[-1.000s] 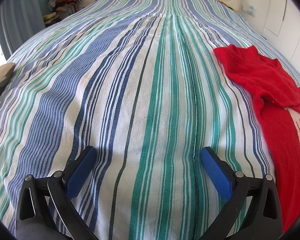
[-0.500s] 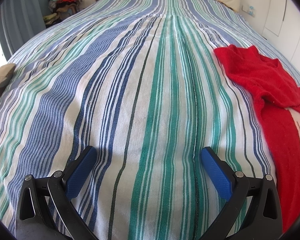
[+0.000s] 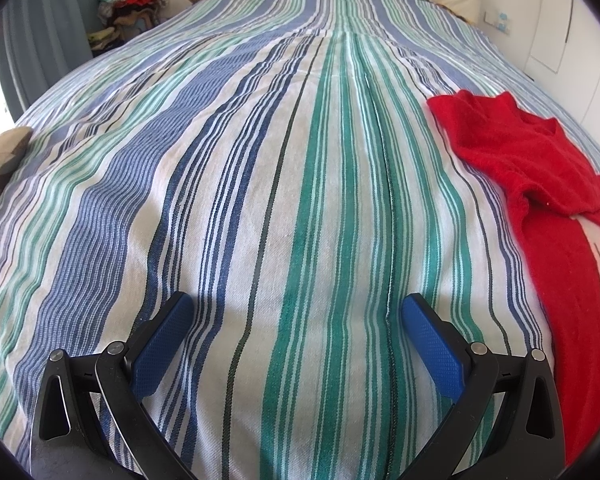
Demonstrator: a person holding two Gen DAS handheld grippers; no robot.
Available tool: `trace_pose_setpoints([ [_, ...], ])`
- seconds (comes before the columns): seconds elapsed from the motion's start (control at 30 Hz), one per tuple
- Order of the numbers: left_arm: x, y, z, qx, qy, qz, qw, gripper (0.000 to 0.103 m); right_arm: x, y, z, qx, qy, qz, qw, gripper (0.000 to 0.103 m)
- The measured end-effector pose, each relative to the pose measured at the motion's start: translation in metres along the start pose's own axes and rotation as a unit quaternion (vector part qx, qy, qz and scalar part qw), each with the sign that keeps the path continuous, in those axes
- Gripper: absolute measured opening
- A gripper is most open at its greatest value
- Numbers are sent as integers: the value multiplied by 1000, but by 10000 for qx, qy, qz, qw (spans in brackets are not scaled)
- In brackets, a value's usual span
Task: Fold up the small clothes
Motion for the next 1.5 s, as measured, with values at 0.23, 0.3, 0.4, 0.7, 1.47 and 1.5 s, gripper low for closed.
trace_pose_setpoints([
  [0.23,1,-1,2,-8,16,60,10000,103,2,9,-5,68,-103,-98,9999,98],
  [0.3,1,-1,2,-4,15,58,10000,103,3,11,-5,73,-84,-127,9999,98],
  [0.4,1,0,2,-8,16,62,10000,103,3,12,-4,65,-62,-143,9999,98],
  [0.7,0,0,3,-49,27,65,10000,103,4,14,-2,20,-24,-189,9998,98],
  [1.47,96,-136,47,2241,563,-988,9679,97,-43,-70,82,475,368,41,9982,98],
  [1.5,110,-142,59,2440,627,-1133,9611,97,-42,-70,90,142,558,-165,9982,98],
])
Point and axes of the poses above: each gripper's, at about its wrist camera, not at the fingertips, and y roughly the way its jaws point, z to its right, x to its underside, the point moved 3 cm from there along y, roughly the way its jaws point, and after that the axes turned 7 degrees about -z, right-handed, at the moved point
